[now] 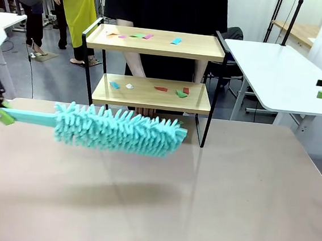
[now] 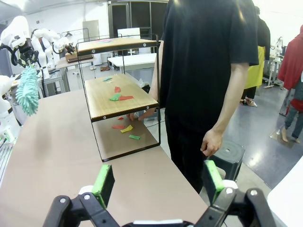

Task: Clean the shelf.
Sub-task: Clean the specific section of the Shelf indicated by the human with the Duster.

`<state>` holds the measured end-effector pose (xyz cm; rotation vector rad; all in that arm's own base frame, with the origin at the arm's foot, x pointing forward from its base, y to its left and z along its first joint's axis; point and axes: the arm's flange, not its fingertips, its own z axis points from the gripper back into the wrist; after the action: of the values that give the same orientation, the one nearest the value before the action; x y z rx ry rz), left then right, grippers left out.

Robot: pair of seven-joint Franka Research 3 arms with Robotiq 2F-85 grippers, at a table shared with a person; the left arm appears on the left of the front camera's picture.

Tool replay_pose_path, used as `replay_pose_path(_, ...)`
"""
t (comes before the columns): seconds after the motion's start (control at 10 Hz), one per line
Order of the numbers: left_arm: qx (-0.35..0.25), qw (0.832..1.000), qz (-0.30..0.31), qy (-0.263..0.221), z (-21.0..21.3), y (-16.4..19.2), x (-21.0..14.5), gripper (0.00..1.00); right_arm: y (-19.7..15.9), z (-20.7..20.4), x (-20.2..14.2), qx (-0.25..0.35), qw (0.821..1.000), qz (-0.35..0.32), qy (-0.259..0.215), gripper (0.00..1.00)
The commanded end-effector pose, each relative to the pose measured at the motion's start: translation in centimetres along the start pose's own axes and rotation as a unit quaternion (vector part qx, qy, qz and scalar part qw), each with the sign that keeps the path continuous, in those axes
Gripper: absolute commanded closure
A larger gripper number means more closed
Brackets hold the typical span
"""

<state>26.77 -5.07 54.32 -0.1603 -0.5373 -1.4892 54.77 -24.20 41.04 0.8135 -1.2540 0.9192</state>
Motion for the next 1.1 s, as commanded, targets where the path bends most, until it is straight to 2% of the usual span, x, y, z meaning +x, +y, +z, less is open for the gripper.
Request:
replay_pose_path(0.0, 0.03, 0.999, 0.036, -0.002, -4.0, -0.7, 2.4, 0.87, 0.1, -0.1, 0.4, 0.001, 1.0, 0.003, -0.001, 0.0)
replay_pose_path(0.2, 0.02, 0.999, 0.047, 0.009, -7.6, -0.1, 4.9, 0.87, 0.1, -0.1, 0.4, 0.001, 1.0, 0.003, -0.001, 0.0)
replay_pose_path(0.3, -0.009, 0.999, 0.043, -0.001, -8.9, 0.4, 5.7, 0.87, 0.1, -0.1, 0.4, 0.001, 1.0, 0.003, -0.001, 0.0)
replay_pose_path(0.4, -0.028, 0.999, 0.035, -0.006, -8.7, 1.3, 5.9, 0.87, 0.1, -0.1, 0.4, 0.001, 1.0, 0.003, -0.001, 0.0)
replay_pose_path(0.5, 0.01, 0.999, 0.037, 0.018, -6.1, 1.3, 6.0, 0.87, 0.1, -0.1, 0.4, 0.001, 1.0, 0.003, -0.001, 0.0)
replay_pose_path(0.7, 0.01, 0.999, 0.037, 0.018, -6.1, 1.3, 6.0, 0.87, 0.1, -0.1, 0.4, 0.001, 1.0, 0.003, -0.001, 0.0)
replay_pose_path(0.8, -0.007, 0.999, 0.03, 0.018, -7.9, 1.4, 6.6, 0.87, 0.1, -0.1, 0.4, 0.001, 1.0, 0.003, -0.001, 0.0)
replay_pose_path(0.9, -0.014, 0.996, 0.078, 0.033, -9.5, 1.6, 8.7, 0.87, 0.1, -0.1, 0.4, 0.001, 1.0, 0.003, -0.001, 0.0)
replay_pose_path(1.0, -0.016, 0.995, 0.09, 0.033, -10.5, 1.3, 10.0, 0.87, 0.1, -0.1, 0.4, 0.001, 1.0, 0.003, -0.001, 0.0)
